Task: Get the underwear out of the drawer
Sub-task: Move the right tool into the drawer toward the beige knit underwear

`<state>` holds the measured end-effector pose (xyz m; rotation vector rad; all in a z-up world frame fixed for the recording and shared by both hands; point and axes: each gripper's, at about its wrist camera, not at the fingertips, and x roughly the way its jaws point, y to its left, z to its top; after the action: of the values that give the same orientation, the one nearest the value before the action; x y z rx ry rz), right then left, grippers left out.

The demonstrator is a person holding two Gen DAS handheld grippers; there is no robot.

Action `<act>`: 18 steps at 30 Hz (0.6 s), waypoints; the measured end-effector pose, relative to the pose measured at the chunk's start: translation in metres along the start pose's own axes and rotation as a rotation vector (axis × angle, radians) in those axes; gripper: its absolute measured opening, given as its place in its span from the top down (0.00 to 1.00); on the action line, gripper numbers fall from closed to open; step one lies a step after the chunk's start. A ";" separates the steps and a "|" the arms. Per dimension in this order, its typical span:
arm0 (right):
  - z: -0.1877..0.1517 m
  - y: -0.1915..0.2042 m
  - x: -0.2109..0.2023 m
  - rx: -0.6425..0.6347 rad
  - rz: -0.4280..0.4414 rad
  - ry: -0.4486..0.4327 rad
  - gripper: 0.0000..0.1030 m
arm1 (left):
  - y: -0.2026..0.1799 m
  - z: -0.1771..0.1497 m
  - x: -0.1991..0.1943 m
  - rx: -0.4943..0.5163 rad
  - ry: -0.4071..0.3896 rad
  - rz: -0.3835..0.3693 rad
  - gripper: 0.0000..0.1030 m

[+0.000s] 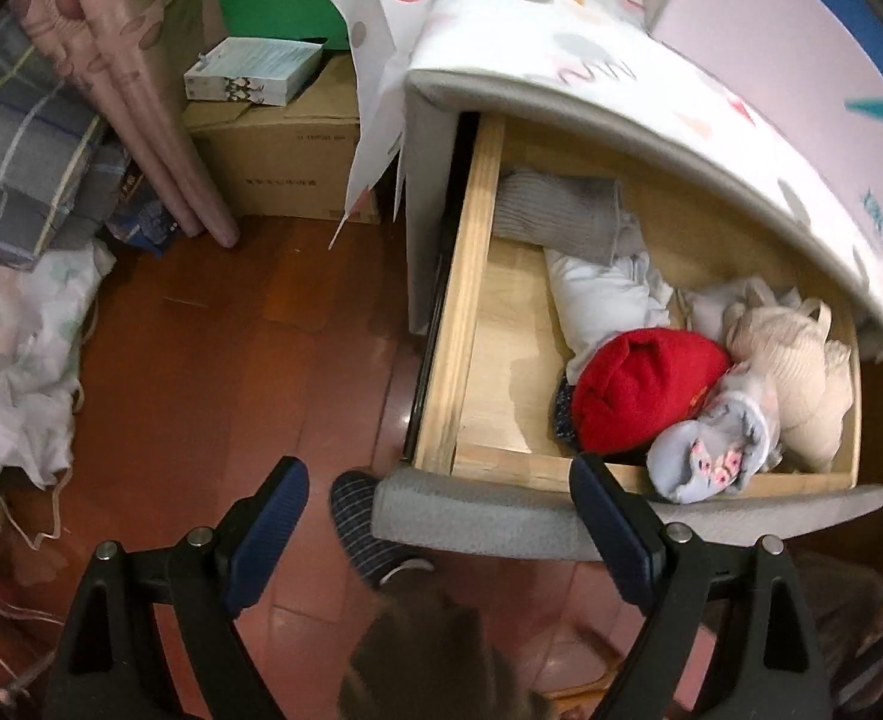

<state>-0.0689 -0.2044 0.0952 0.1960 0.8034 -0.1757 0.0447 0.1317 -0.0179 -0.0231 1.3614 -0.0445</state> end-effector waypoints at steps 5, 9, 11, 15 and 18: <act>-0.001 0.005 0.004 -0.021 0.002 0.024 0.01 | -0.004 -0.009 -0.003 0.060 0.025 0.057 0.11; -0.002 0.009 0.008 -0.046 0.001 0.042 0.01 | -0.004 -0.017 -0.003 0.080 0.035 0.064 0.11; -0.002 0.011 0.010 -0.057 0.007 0.055 0.01 | -0.003 -0.019 -0.003 0.084 0.039 0.063 0.11; -0.004 0.018 0.016 -0.088 0.021 0.090 0.01 | -0.002 -0.022 -0.003 0.085 0.045 0.045 0.11; -0.006 0.024 0.020 -0.120 0.029 0.116 0.01 | -0.002 -0.021 -0.004 0.085 0.034 0.047 0.11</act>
<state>-0.0535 -0.1811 0.0791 0.1054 0.9232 -0.0889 0.0232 0.1301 -0.0184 0.0815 1.3925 -0.0630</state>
